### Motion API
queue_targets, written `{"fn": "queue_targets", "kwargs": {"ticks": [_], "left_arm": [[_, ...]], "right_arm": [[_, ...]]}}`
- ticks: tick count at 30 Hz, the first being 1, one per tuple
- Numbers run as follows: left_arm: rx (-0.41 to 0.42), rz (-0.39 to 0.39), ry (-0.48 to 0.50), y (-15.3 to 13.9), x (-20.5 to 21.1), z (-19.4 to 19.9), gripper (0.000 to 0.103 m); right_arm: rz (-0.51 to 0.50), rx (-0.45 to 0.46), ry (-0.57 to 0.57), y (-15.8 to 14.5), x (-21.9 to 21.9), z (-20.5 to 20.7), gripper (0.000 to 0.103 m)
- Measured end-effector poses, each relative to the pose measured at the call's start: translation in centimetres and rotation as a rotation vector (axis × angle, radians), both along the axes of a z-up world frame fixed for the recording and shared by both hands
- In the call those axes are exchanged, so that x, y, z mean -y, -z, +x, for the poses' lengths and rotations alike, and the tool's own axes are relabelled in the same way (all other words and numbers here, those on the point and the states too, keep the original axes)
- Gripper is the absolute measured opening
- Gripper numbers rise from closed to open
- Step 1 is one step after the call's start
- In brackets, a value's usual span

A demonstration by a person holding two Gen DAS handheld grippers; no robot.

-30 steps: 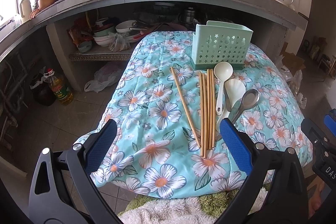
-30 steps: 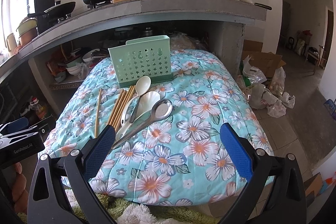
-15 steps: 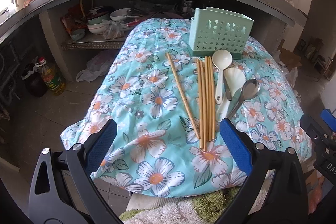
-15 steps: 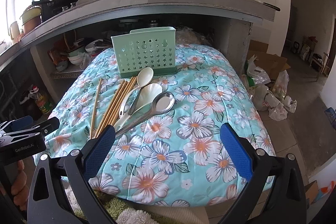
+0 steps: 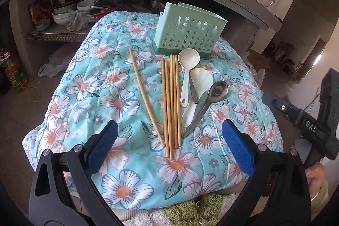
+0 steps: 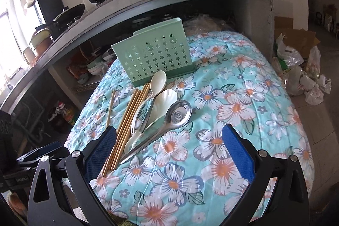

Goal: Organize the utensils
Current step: 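Close the left tool on the white ladle handle while the right tool approaches the metal spoon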

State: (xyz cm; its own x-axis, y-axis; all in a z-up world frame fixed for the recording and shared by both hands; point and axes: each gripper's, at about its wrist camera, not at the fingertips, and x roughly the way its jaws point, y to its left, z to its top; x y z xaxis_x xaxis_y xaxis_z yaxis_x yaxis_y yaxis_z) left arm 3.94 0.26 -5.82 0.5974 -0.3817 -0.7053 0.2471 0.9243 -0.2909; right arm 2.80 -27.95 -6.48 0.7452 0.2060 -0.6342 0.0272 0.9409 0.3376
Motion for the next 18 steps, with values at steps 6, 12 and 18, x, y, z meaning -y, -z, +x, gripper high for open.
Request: {"fn": "queue_targets", "kwargs": {"ticks": [6,12,18], "left_arm": [[0.048,0.057,-0.008,-0.5,0.3,3.3,0.095],[0.131,0.096,0.057,-2.1,1.1,6.3,0.095],[0.113,0.108,0.163,-1.9,3.8,10.0,0.077]], "right_arm": [[0.214,-0.152,-0.012,3.9,2.7,7.0,0.073],[0.258,-0.230,-0.021,6.7,2.8,10.7,0.059],[0.244,-0.273,-0.032,8.6,2.4,11.8,0.046]]}}
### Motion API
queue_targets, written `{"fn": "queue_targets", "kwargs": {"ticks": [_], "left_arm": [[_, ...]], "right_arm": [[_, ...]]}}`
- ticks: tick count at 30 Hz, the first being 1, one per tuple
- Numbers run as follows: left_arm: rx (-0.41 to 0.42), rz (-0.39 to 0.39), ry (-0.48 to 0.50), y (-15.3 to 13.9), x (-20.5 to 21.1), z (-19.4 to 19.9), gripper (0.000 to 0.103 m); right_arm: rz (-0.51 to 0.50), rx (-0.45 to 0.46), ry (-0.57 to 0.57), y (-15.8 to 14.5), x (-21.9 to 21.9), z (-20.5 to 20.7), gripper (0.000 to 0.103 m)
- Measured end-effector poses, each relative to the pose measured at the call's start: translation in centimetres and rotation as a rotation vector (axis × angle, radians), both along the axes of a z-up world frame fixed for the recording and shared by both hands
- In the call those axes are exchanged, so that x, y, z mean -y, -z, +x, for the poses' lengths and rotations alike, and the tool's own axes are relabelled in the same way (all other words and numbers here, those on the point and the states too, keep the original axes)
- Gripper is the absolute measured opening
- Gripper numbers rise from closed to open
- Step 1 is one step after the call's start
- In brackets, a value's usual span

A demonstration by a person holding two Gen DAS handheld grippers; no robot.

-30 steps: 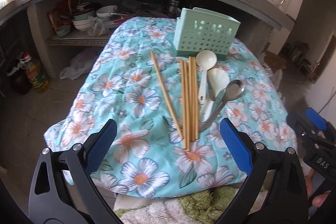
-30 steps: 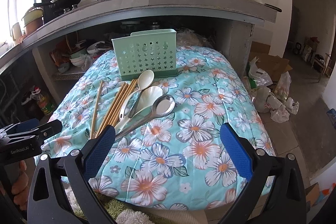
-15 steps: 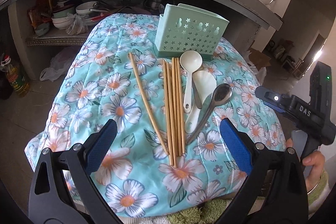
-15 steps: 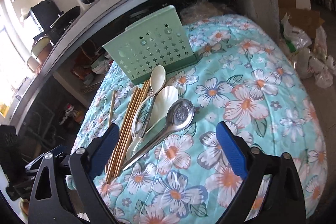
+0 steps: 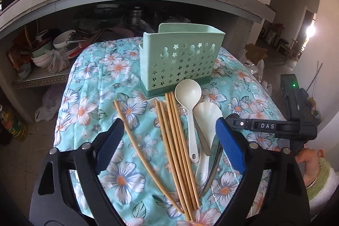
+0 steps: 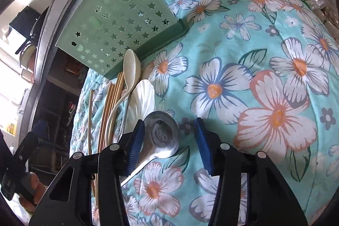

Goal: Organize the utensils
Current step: 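Close the left tool on the white ladle handle while the right tool approaches the metal spoon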

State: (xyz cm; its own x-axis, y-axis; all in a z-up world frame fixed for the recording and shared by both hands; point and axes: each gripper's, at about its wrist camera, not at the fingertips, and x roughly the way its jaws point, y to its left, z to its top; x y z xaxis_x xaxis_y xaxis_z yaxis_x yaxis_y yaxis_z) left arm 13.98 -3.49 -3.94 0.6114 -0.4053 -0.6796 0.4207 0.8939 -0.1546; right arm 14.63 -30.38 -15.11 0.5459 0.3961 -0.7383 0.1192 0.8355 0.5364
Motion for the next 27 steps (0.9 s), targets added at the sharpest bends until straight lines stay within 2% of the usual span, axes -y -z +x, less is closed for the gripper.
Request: {"fn": "queue_targets", "kwargs": {"ticks": [1,4,5,6,10,14,19,21,23,26,27], "left_arm": [[-0.023,-0.008,0.015,0.3,0.5,0.9,0.075],[-0.104,-0.030,0.058,2.1,1.9,2.9,0.063],[-0.135,-0.031,0.071,2.8,2.4,3.5,0.056],[-0.166,-0.030,0.079,3.7,2.9,4.0,0.050],[-0.262,-0.035,0.092,6.4,4.4,5.4,0.035],[-0.293,0.000,0.085,7.8,5.2,6.3,0.033],[-0.299,0.028,0.094,8.1,6.2,7.2,0.033],[-0.305,0.027,0.098,8.1,6.4,7.4,0.026],[-0.302,0.039,0.095,8.1,6.8,7.5,0.023],[-0.304,0.031,0.113,8.1,7.7,7.6,0.010],[-0.301,0.035,0.112,8.1,7.9,7.6,0.010]], "right_arm": [[-0.002,0.004,-0.004,0.0,0.0,0.1,0.045],[0.002,0.004,-0.008,0.4,0.1,0.4,0.033],[0.007,0.000,-0.006,0.5,0.3,0.5,0.025],[0.015,-0.008,-0.002,0.7,0.9,0.6,0.021],[0.084,-0.023,0.004,1.2,2.3,0.4,0.008],[0.142,-0.041,-0.015,1.6,3.3,0.3,0.007],[0.110,-0.031,-0.032,1.2,3.5,-0.1,0.007],[0.086,-0.022,-0.039,0.9,3.6,-0.4,0.007],[0.062,-0.013,-0.043,0.6,3.6,-0.5,0.007],[0.045,-0.003,-0.046,0.5,3.6,-0.6,0.006],[0.043,-0.004,-0.048,0.5,3.7,-0.7,0.006]]}}
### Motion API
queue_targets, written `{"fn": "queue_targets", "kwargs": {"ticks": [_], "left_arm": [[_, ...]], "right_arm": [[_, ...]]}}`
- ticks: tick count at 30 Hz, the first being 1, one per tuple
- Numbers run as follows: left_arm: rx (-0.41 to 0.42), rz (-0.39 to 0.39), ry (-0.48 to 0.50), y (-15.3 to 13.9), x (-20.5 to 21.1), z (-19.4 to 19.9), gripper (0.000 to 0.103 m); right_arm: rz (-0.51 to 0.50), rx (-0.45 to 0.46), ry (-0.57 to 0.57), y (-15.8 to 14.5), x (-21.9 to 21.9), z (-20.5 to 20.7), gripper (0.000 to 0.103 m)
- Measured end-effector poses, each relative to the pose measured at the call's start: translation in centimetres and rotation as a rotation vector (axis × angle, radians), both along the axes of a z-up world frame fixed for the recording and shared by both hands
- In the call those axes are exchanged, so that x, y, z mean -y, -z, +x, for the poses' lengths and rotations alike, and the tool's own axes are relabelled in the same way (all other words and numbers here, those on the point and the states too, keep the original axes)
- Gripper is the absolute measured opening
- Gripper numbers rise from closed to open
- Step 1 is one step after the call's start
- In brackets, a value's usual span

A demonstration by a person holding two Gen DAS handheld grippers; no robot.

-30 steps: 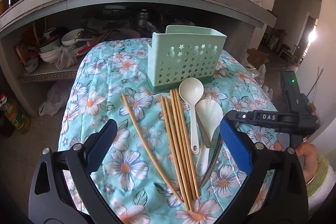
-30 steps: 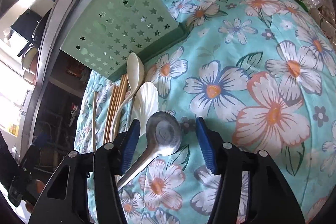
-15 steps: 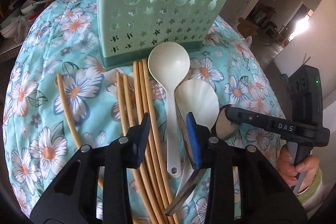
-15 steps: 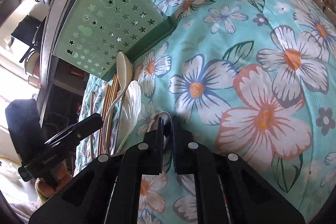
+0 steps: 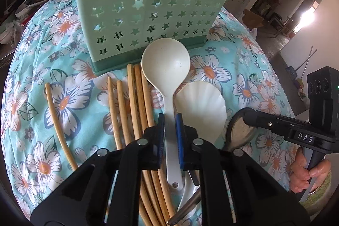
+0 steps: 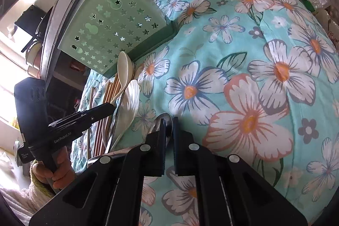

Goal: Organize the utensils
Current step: 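Close the left tool on the white ladle handle while the right tool approaches the metal spoon, then lift the white ladle with the left tool while the right tool grasps the metal spoon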

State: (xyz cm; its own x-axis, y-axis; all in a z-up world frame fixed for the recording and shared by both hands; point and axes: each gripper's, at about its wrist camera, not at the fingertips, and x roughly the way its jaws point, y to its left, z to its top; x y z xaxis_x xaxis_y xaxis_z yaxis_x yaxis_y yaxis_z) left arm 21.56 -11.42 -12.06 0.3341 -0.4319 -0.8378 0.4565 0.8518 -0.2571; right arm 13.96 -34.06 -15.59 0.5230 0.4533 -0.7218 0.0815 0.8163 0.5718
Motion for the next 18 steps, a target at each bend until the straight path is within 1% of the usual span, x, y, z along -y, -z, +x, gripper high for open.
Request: {"fn": "queue_targets", "kwargs": {"ticks": [2,6,8,10,15,17,18], "left_arm": [[0.015,0.010,0.005,-0.2,0.3,-0.3,0.010],[0.039,0.007,-0.002,-0.9,0.5,-0.9,0.009],[0.052,0.012,-0.010,-1.6,0.0,-1.7,0.009],[0.063,0.023,-0.028,-2.3,-0.6,-2.5,0.009],[0.074,0.079,-0.130,-3.6,-3.9,-5.2,0.009],[0.074,0.123,-0.184,-3.6,-5.5,-6.4,0.009],[0.062,0.131,-0.212,-3.5,-6.3,-6.9,0.009]], "right_arm": [[-0.002,0.002,-0.005,0.0,-0.1,0.0,0.006],[0.000,0.002,-0.030,-0.1,0.3,0.0,0.006],[0.007,-0.006,-0.045,-0.1,0.9,-0.2,0.005],[-0.009,-0.009,-0.059,-0.4,1.3,-0.4,0.005],[-0.073,-0.018,-0.093,-1.4,2.6,-1.5,0.005],[-0.109,-0.021,-0.103,-1.8,3.1,-1.9,0.005],[-0.127,-0.022,-0.108,-2.1,3.3,-2.0,0.005]]}}
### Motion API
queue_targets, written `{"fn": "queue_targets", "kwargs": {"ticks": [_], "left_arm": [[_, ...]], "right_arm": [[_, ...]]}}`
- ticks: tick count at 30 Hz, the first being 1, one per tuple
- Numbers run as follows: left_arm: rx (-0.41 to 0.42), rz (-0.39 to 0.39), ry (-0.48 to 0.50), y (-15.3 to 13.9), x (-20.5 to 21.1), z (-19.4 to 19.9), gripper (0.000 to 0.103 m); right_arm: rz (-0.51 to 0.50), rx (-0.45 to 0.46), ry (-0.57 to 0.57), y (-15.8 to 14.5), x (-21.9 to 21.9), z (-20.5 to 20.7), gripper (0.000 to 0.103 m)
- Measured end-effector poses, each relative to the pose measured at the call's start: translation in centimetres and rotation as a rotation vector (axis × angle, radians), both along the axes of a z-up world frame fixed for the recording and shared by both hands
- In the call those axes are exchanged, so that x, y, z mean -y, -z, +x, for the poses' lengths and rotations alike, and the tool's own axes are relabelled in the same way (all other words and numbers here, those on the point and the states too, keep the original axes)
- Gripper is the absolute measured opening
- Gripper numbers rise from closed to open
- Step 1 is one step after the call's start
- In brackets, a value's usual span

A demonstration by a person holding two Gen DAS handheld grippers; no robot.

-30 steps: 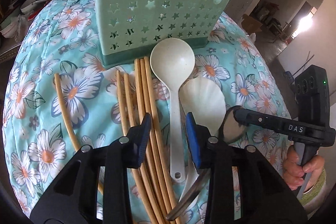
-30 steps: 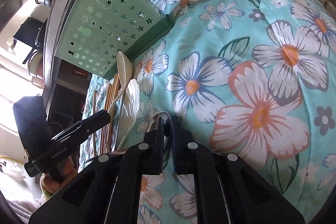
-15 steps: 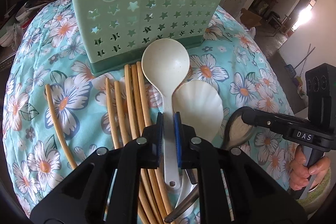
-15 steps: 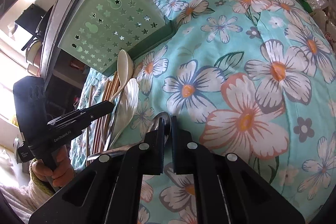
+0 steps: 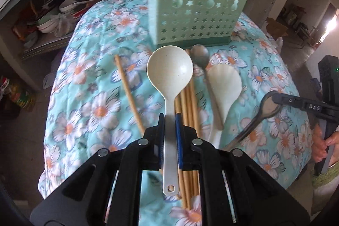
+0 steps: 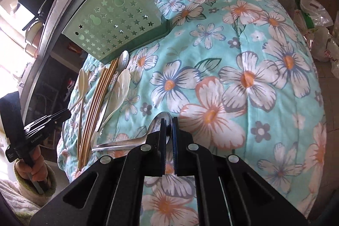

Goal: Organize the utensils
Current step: 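Lift the white ladle with the left tool while the right tool grasps the metal spoon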

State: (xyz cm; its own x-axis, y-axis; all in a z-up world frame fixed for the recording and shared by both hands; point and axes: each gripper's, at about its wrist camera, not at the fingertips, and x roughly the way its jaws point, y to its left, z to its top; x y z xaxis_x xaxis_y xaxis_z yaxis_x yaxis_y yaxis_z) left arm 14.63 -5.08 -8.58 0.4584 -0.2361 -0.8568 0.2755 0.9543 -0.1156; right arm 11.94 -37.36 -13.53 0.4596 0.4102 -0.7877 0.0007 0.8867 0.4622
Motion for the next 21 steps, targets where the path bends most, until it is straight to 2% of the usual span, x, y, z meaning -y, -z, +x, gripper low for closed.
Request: {"fn": "queue_targets", "kwargs": {"ticks": [3,6,7,9,10,14,17,21], "left_arm": [[-0.038,0.013,-0.088,0.8,-2.5,-1.5,0.009],[-0.057,-0.003,-0.121,1.8,-3.3,-2.7,0.010],[-0.062,-0.015,-0.115,2.0,-3.3,-3.0,0.013],[-0.058,-0.045,-0.088,1.9,-3.3,-3.5,0.029],[-0.046,-0.059,-0.074,1.7,-3.0,-3.6,0.031],[0.033,-0.109,-0.061,-0.2,-3.8,-2.5,0.033],[0.084,-0.088,-0.045,-1.4,-4.3,-0.2,0.033],[0.043,-0.069,0.051,-1.4,-3.7,3.0,0.033]], "right_arm": [[-0.066,0.011,-0.007,-0.8,0.0,0.0,0.005],[-0.115,0.029,-0.007,-1.3,-0.8,0.6,0.006],[-0.126,0.033,-0.005,-1.3,-1.0,0.9,0.006],[-0.150,0.038,-0.005,-1.2,-1.4,1.5,0.007],[-0.160,0.039,-0.003,-1.2,-1.5,1.9,0.007],[-0.167,0.046,0.008,-1.0,-1.6,2.6,0.007],[-0.143,0.045,0.020,-0.8,-1.3,2.8,0.007],[-0.130,0.045,0.027,-0.6,-1.2,3.2,0.007]]}}
